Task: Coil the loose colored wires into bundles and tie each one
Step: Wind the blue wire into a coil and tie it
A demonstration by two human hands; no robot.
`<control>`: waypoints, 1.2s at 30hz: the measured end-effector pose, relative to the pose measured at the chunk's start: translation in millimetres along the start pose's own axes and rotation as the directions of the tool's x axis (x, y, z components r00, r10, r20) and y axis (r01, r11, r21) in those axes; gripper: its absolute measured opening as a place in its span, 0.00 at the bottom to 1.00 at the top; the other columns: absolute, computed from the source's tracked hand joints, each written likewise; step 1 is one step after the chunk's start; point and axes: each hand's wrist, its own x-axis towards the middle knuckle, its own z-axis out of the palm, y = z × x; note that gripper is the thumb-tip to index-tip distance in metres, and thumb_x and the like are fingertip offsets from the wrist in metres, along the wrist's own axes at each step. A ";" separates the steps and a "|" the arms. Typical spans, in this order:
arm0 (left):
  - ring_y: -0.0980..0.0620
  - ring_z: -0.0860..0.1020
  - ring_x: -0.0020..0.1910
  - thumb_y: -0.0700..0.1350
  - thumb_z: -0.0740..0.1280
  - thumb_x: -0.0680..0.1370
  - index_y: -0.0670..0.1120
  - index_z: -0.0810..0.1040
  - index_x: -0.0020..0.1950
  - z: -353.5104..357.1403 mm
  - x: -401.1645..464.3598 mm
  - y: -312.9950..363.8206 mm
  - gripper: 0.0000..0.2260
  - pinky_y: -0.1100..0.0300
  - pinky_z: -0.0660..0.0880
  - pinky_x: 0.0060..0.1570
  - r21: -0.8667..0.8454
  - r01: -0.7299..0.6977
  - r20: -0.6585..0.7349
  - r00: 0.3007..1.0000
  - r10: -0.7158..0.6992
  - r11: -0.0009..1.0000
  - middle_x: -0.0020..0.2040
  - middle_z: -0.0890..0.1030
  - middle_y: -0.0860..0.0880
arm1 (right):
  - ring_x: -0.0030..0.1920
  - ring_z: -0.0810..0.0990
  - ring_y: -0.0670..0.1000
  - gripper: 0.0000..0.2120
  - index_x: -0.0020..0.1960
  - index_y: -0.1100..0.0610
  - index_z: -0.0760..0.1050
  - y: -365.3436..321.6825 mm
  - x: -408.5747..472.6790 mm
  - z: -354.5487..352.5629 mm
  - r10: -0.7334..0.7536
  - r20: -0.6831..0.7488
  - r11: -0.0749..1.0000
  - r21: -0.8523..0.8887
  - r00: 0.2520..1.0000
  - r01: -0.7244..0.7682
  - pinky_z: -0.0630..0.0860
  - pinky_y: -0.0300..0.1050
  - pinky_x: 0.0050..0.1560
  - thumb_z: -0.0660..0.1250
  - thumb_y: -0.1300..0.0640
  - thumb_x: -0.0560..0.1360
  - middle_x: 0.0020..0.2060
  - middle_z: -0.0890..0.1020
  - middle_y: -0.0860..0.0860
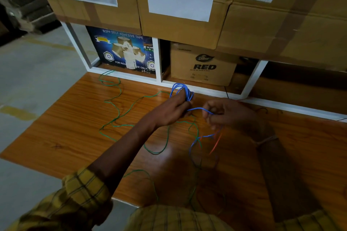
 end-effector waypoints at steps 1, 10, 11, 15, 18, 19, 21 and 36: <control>0.48 0.79 0.49 0.43 0.60 0.88 0.40 0.73 0.65 -1.8 0.4 2.4 0.10 0.53 0.76 0.52 -0.018 0.004 0.003 1.000 -0.004 1.000 0.53 0.80 0.43 | 0.30 0.79 0.53 0.04 0.48 0.63 0.77 0.9 0.1 -3.5 0.018 0.010 0.997 0.069 1.000 -0.019 0.75 0.43 0.34 0.66 0.69 0.76 0.32 0.80 0.59; 0.54 0.73 0.37 0.60 0.64 0.84 0.45 0.76 0.50 -22.2 -8.3 1.3 0.18 0.50 0.71 0.41 0.143 -0.105 0.123 0.989 0.087 0.984 0.39 0.74 0.45 | 0.31 0.79 0.49 0.05 0.47 0.67 0.78 9.4 -9.1 -45.9 0.050 -0.158 0.996 -0.071 0.986 -0.062 0.76 0.40 0.34 0.71 0.64 0.77 0.30 0.80 0.54; 0.54 0.70 0.34 0.58 0.66 0.85 0.45 0.76 0.48 -22.5 -10.8 -1.3 0.17 0.52 0.68 0.38 0.104 -0.111 0.125 0.987 0.097 0.988 0.37 0.72 0.46 | 0.32 0.80 0.49 0.04 0.47 0.63 0.80 14.5 -7.9 -46.7 0.042 -0.221 0.992 -0.103 0.974 -0.066 0.76 0.39 0.34 0.73 0.63 0.77 0.32 0.82 0.54; 0.53 0.63 0.27 0.45 0.63 0.87 0.47 0.79 0.42 -19.9 -16.2 -7.9 0.14 0.60 0.62 0.31 -0.407 -0.031 0.022 0.999 0.044 0.913 0.27 0.68 0.50 | 0.40 0.84 0.52 0.04 0.45 0.56 0.82 40.7 1.6 -42.1 0.020 -0.371 0.968 -0.225 0.928 -0.110 0.77 0.48 0.43 0.73 0.57 0.78 0.38 0.85 0.54; 0.55 0.57 0.24 0.44 0.60 0.87 0.42 0.75 0.43 -17.3 -13.0 -10.6 0.14 0.62 0.58 0.25 -0.735 0.021 0.014 1.000 -0.016 0.678 0.26 0.60 0.51 | 0.42 0.84 0.53 0.07 0.46 0.58 0.84 59.0 14.0 -28.4 0.072 -0.297 0.963 -0.226 0.952 -0.144 0.77 0.49 0.46 0.71 0.56 0.79 0.39 0.86 0.54; 0.56 0.55 0.23 0.43 0.58 0.88 0.42 0.75 0.43 -16.0 -11.0 -9.8 0.15 0.62 0.56 0.24 -0.800 0.029 0.015 0.999 -0.028 0.599 0.26 0.58 0.52 | 0.41 0.84 0.54 0.08 0.46 0.60 0.84 63.7 18.4 -21.6 0.120 -0.279 0.967 -0.185 0.953 -0.176 0.78 0.49 0.45 0.70 0.57 0.80 0.38 0.86 0.54; 0.56 0.52 0.23 0.43 0.56 0.88 0.43 0.74 0.45 -13.6 -7.5 -4.7 0.15 0.62 0.54 0.24 -0.894 0.025 0.013 0.999 -0.031 0.447 0.27 0.55 0.54 | 0.38 0.82 0.57 0.07 0.45 0.63 0.79 74.7 26.1 -5.2 0.212 -0.231 0.975 -0.021 0.950 -0.223 0.80 0.52 0.45 0.67 0.62 0.81 0.35 0.83 0.55; 0.57 0.66 0.26 0.45 0.55 0.87 0.41 0.73 0.54 -19.0 12.1 3.3 0.10 0.62 0.70 0.33 -0.994 -0.047 -0.056 0.994 -0.095 0.100 0.32 0.70 0.52 | 0.36 0.82 0.50 0.11 0.58 0.66 0.76 71.1 20.4 48.6 0.071 -0.093 0.909 0.416 0.993 -0.026 0.78 0.42 0.38 0.66 0.63 0.79 0.42 0.83 0.59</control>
